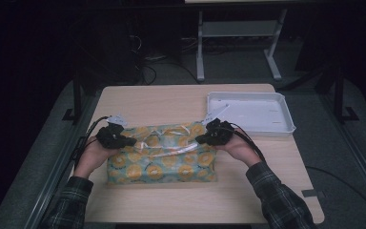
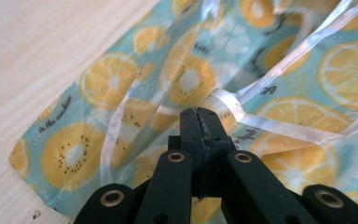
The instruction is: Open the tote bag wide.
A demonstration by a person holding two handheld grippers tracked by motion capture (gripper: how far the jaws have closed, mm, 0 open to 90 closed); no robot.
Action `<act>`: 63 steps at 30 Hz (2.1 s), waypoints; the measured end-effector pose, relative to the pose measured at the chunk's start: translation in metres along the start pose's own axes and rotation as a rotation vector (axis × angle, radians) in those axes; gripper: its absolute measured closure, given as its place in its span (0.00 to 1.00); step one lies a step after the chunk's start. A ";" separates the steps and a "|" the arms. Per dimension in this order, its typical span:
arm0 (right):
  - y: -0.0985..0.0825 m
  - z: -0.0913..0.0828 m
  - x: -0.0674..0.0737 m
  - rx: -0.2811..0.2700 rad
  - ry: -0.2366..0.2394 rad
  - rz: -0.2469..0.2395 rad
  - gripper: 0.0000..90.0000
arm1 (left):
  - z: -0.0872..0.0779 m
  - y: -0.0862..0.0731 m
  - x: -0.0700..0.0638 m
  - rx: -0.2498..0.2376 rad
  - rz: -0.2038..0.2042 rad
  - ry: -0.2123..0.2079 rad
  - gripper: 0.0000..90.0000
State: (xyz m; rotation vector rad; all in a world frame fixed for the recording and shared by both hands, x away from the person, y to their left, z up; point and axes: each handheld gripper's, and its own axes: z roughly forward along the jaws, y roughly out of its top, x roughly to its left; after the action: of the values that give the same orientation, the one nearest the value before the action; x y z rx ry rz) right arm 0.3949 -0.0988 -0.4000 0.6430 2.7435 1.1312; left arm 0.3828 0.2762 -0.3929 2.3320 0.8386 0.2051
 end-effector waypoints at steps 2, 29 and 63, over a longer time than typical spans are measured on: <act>0.001 -0.006 0.002 -0.016 0.000 -0.006 1.00 | -0.006 0.000 -0.002 -0.020 -0.008 -0.009 1.00; -0.012 -0.044 0.059 -0.105 0.060 -0.077 0.99 | -0.071 -0.043 -0.055 -0.184 -0.017 -0.097 1.00; -0.065 0.001 0.106 0.136 0.167 -0.149 0.99 | -0.027 -0.100 -0.093 0.074 -0.025 -0.159 1.00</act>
State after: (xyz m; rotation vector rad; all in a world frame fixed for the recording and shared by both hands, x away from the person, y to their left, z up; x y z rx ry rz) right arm 0.2768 -0.0944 -0.4389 0.3642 2.9706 1.0161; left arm 0.2485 0.2917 -0.4280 2.3690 0.8077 -0.0223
